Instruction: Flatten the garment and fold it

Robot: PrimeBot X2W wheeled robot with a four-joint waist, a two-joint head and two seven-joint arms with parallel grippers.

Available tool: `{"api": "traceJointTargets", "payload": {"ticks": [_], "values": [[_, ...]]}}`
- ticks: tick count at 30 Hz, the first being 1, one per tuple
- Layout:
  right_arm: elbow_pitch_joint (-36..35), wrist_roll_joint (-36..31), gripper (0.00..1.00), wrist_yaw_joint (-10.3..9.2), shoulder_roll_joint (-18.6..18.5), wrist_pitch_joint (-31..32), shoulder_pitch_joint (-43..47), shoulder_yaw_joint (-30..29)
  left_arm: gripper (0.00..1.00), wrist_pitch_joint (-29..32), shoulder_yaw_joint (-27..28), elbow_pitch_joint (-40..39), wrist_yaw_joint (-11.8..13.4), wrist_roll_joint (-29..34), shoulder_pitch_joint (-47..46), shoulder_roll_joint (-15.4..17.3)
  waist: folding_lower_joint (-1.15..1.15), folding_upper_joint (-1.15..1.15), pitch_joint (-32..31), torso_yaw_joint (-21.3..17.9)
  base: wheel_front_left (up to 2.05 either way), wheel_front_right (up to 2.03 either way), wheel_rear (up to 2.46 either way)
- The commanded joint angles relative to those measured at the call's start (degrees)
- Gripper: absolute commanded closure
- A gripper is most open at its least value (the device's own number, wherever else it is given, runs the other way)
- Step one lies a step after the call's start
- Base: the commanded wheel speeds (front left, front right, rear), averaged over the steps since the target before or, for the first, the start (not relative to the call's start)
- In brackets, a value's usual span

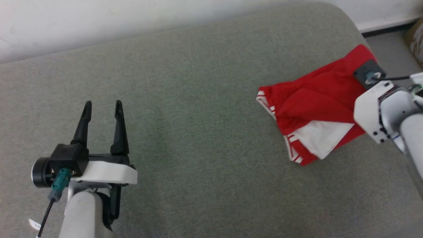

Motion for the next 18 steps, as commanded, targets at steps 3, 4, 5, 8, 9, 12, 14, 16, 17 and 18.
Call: {"api": "traceJointTargets", "payload": {"ticks": [3, 4, 5, 8, 9, 12, 14, 16, 17, 18], "values": [[2.87, -2.23, 1.0, -0.13, -0.54, -1.86, -2.46, -2.87, 0.0, -0.26, -0.15, -0.39, -0.68, 1.12, -1.77, 1.03, -0.01, 0.0, 5.23, -2.85, 0.0, 0.0, 0.0], [3.81, -2.94, 1.0, -0.13, -0.61, -2.35, -2.97, -4.12, 0.0, -0.26, -0.28, -0.52, -0.78, 1.28, -2.17, 1.27, -0.01, 0.0, 6.04, -2.74, 0.0, 0.0, 0.0], [4.82, -3.68, 1.0, -0.13, -0.67, -2.9, -3.41, -5.28, 0.0, -0.26, -0.36, -0.57, -0.88, 1.38, -2.64, 1.54, -0.01, 0.0, 6.71, -2.59, 0.0, 0.0, 0.0], [7.54, -5.7, 1.0, -0.13, -0.07, -4.48, -4.43, -9.49, 0.0, -0.26, -0.45, -0.5, -1.09, 1.57, -3.89, 2.25, -0.01, 0.0, 8.35, -1.91, 0.0, 0.0, 0.0], [8.3, -6.36, 1.0, -0.13, 0.21, -5.24, -4.77, -10.83, 0.0, -0.26, -0.47, -0.44, -1.13, 1.63, -4.23, 2.46, -0.01, 0.0, 8.82, -1.63, 0.0, 0.0, 0.0], [10.88, -8.05, 1.0, -0.13, 1.48, -7.09, -5.5, -14.83, 0.0, -0.26, -0.68, -0.39, -1.2, 1.8, -4.87, 2.84, -0.01, 0.0, 9.79, -0.67, 0.0, 0.0, 0.0], [12.61, -9.39, 1.0, -0.13, 2.26, -8.03, -5.8, -17.27, 0.0, -0.26, -0.88, -0.32, -1.08, 1.91, -4.96, 2.82, -0.01, 0.0, 9.89, 0.05, 0.0, 0.0, 0.0], [14.02, -10.31, 0.77, -0.13, 3.38, -8.87, -5.74, -20.46, 0.0, -0.26, -0.89, -0.02, -1.11, 1.7, -4.92, 2.81, -0.01, 0.0, 9.46, 0.78, 0.0, 0.0, 0.0], [14.64, -10.61, 0.29, -0.13, 3.96, -9.34, -5.59, -22.02, 0.0, -0.26, -0.9, 0.18, -1.12, 1.61, -4.82, 2.78, -0.01, 0.0, 9.05, 1.12, 0.0, 0.0, 0.0], [15.22, -10.86, 0.0, -0.13, 4.51, -9.74, -5.36, -23.87, 0.0, -0.26, -0.92, 0.42, -1.1, 1.49, -4.63, 2.71, -0.01, 0.0, 8.44, 1.48, 0.0, 0.0, 0.0]]}}
